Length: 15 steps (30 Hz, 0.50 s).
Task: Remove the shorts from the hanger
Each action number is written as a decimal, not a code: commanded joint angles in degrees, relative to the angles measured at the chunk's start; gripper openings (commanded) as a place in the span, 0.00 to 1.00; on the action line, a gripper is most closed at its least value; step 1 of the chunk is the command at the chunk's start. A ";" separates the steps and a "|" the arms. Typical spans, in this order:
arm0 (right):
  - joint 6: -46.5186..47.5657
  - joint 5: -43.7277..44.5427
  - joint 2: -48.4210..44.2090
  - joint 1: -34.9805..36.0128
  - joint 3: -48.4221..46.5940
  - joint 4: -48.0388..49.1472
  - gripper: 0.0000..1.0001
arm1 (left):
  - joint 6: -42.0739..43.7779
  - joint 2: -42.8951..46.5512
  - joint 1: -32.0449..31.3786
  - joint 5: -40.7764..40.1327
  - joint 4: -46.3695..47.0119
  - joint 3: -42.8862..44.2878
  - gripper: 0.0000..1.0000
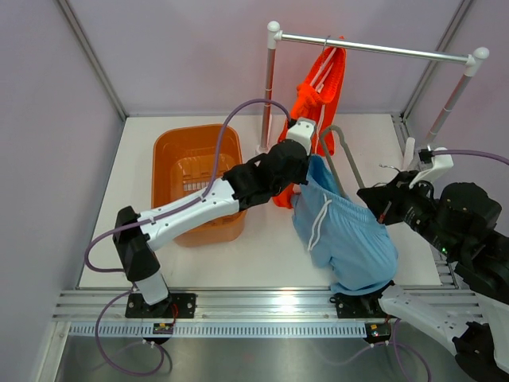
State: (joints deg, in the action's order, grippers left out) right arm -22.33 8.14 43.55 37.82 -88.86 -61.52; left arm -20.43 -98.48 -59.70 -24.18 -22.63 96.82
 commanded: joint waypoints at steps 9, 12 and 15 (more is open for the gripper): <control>-1.49 17.24 1.71 0.67 -1.31 10.53 0.00 | 19.70 12.60 -14.00 8.09 15.16 -10.16 0.00; -1.84 24.16 5.56 0.67 -4.72 9.58 0.00 | 27.26 14.97 -20.08 10.02 12.45 -7.53 0.00; -1.32 31.82 8.03 0.67 -8.94 9.04 0.00 | 28.95 18.92 -22.73 16.17 11.21 -7.08 0.00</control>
State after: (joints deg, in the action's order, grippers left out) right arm -22.94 27.83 49.34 38.00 -92.55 -57.25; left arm 1.74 -85.80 -80.88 -14.55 -14.81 86.35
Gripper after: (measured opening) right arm 0.037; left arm 0.027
